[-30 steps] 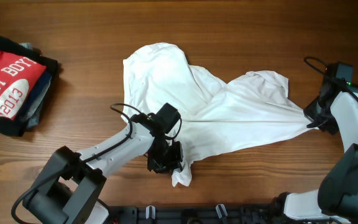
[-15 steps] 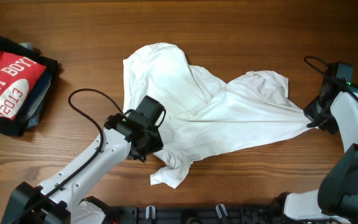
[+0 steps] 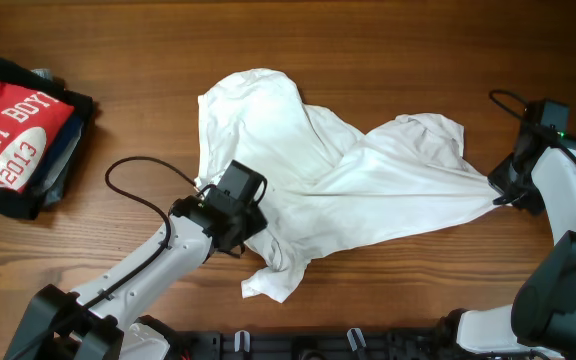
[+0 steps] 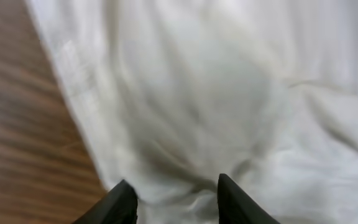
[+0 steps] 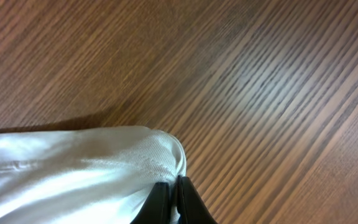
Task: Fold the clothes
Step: 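Grasp the lower-left hem of the shirt with the left gripper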
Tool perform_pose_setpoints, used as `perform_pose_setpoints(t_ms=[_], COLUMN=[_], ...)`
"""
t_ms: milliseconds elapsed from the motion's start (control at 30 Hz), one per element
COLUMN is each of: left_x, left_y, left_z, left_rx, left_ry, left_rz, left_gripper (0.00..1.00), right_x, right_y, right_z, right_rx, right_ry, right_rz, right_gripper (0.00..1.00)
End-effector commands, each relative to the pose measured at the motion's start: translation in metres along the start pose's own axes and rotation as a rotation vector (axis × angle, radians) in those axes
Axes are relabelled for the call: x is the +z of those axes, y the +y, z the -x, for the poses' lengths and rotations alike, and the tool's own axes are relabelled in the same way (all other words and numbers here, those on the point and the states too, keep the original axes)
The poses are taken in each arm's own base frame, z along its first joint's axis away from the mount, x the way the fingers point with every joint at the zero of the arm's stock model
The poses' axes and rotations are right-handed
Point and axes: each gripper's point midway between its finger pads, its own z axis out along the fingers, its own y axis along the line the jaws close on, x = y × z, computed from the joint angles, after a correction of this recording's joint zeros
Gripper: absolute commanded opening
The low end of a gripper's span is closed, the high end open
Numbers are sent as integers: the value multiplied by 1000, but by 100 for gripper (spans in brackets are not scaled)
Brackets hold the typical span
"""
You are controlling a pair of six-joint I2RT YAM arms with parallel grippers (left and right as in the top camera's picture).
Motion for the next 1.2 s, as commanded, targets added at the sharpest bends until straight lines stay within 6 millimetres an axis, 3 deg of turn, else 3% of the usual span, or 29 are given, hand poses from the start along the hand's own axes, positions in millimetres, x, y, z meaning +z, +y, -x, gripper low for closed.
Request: perform_pose_setpoints(t_ms=[0, 133, 267, 333, 500, 567, 600, 700, 833, 933, 1000, 1167], left_x=[0, 13, 33, 30, -17, -40, -54, -65, -38, -8, 8, 34], left_y=[-17, -16, -28, -29, -28, -17, -8, 29, 41, 34, 40, 41], left_z=[15, 15, 23, 30, 51, 40, 23, -5, -16, -27, -31, -31], left_rx=[17, 17, 17, 47, 125, 116, 116, -28, -139, -179, -223, -238], left_ry=[-68, -56, -76, -91, -144, -114, -55, 43, 85, 164, 197, 212], left_rz=[-72, -54, -87, -97, -114, -114, -116, 2, 37, 0, 53, 81], left_gripper=[40, 41, 42, 42, 48, 54, 64, 71, 63, 61, 60, 50], right_x=[-2, -2, -2, -2, -2, -2, -2, -2, -2, -2, -2, -2], right_y=[-1, -1, -1, -1, 0, 0, 0, 0, 0, 0, 1, 2], right_z=[0, 0, 0, 0, -1, -1, 0, 0, -1, -1, -2, -2], right_rx=[3, 3, 2, 2, 2, 2, 3, 3, 2, 1, 0, -2], right_ry=[-3, -3, 1, 1, 3, 2, 2, 0, 5, 6, 8, 11], right_rz=[7, 7, 10, 10, 13, 12, 13, 14, 16, 15, 18, 25], right_gripper=[5, 4, 4, 4, 4, 4, 4, 4, 4, 4, 4, 4])
